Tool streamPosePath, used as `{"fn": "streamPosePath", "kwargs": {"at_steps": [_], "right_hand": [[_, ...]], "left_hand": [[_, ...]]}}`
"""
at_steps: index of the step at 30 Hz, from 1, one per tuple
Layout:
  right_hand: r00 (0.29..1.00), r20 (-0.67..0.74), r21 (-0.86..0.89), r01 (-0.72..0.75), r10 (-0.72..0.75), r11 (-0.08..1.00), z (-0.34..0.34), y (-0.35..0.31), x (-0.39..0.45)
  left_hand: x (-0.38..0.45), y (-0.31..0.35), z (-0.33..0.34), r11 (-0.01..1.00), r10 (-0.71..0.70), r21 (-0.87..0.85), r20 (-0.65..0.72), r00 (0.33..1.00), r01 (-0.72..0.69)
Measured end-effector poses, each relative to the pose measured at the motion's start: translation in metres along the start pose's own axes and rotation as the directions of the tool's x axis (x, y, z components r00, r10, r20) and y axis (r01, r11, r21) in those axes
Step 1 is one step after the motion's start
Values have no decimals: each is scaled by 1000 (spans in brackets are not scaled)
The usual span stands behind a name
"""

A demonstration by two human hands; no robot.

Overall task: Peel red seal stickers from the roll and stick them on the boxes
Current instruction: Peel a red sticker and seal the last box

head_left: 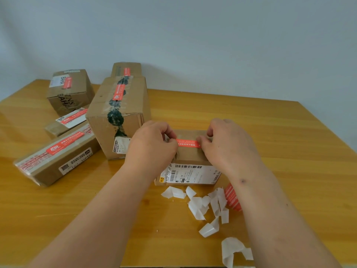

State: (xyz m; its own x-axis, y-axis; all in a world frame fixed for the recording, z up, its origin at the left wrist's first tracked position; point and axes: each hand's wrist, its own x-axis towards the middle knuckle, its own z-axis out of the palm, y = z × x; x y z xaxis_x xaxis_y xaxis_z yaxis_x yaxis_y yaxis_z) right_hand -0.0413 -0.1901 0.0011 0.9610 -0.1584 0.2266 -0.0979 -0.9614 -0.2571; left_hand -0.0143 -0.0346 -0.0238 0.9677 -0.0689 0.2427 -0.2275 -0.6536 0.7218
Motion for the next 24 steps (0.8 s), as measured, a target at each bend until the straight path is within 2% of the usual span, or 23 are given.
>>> {"fn": "streamPosePath", "kwargs": {"at_steps": [9, 12, 24], "right_hand": [[996, -30, 91, -76, 79, 993, -1, 8, 3], [994, 3, 74, -112, 112, 991, 0, 12, 6], [987, 79, 193, -151, 138, 970, -8, 14, -8]], "left_hand": [[2, 3, 0, 998, -4, 57, 4, 1000, 4], [4, 6, 0, 994, 2, 109, 20, 1000, -5], [-8, 10, 3, 995, -59, 82, -23, 998, 60]]}}
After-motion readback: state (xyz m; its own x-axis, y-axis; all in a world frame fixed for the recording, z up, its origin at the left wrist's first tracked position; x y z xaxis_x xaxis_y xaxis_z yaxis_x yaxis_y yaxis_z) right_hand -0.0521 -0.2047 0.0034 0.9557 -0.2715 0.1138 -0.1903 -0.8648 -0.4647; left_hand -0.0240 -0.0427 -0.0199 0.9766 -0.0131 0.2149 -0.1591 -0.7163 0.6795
